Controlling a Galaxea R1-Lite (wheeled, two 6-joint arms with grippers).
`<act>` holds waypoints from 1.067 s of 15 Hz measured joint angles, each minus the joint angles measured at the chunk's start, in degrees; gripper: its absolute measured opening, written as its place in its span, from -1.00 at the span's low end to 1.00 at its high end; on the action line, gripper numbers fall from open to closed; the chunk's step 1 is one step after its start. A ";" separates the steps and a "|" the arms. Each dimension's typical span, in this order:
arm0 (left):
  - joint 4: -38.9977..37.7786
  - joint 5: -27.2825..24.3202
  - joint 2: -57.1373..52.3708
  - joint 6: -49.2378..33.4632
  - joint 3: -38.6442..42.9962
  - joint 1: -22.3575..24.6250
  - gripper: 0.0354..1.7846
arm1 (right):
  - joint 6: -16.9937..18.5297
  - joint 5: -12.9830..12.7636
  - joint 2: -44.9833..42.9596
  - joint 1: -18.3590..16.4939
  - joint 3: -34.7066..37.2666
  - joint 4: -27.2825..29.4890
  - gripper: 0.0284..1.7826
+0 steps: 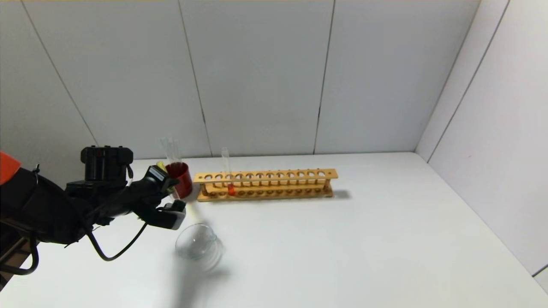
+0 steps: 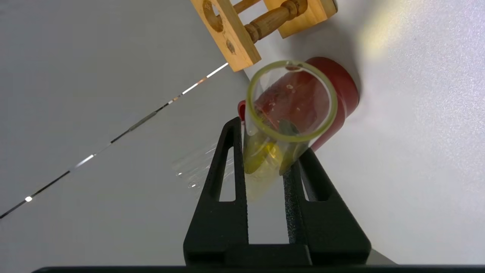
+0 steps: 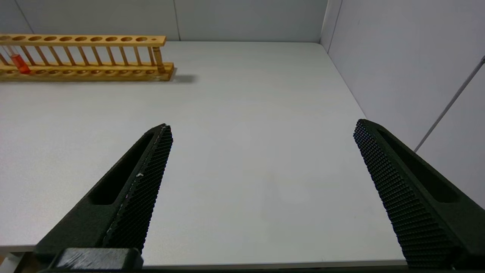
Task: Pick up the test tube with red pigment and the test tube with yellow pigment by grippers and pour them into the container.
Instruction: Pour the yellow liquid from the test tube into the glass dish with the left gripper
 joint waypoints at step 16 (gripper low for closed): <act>0.01 1.21 0.20 3.47 3.45 -2.26 -0.68 | 0.00 -0.02 0.00 -0.05 0.00 0.00 0.96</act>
